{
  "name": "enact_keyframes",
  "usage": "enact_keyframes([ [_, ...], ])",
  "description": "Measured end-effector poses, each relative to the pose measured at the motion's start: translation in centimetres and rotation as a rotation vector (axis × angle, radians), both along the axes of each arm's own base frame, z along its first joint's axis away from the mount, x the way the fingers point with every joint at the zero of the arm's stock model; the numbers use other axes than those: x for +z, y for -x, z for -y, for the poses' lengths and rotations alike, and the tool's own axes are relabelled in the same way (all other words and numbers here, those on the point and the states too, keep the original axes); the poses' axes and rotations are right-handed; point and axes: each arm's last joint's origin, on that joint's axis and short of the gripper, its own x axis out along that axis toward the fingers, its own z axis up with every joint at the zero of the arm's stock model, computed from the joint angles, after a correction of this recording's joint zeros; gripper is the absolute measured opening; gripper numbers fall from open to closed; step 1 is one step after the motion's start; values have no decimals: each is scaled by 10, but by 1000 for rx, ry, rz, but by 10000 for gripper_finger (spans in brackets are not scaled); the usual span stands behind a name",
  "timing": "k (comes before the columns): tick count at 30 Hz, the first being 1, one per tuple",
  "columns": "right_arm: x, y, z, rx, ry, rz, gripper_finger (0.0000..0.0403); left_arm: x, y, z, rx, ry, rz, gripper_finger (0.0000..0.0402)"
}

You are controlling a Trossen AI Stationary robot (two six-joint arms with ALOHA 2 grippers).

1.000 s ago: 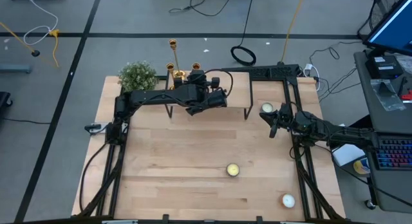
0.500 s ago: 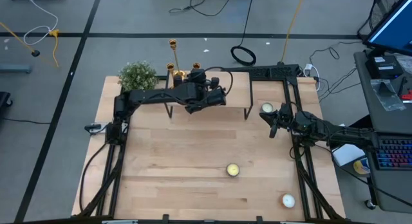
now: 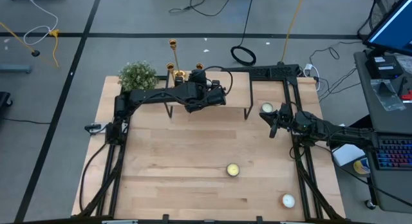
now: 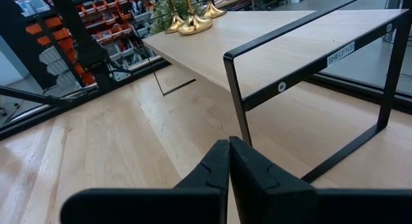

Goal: Pick & Place candle stick holders
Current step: Put the gold candle holder on the shelf

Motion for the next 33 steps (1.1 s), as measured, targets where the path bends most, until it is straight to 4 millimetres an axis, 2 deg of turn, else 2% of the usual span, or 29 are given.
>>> enact_keyframes([
  [6, 0, 0, 0, 0, 0, 0, 4, 0, 0, 2, 14, -2, 52, 36],
  [23, 0, 0, 0, 0, 0, 0, 4, 1, 0, 2, 15, -3, 53, 160],
  [33, 0, 0, 0, 0, 0, 0, 4, 1, 0, 3, 11, -6, 52, 177],
])
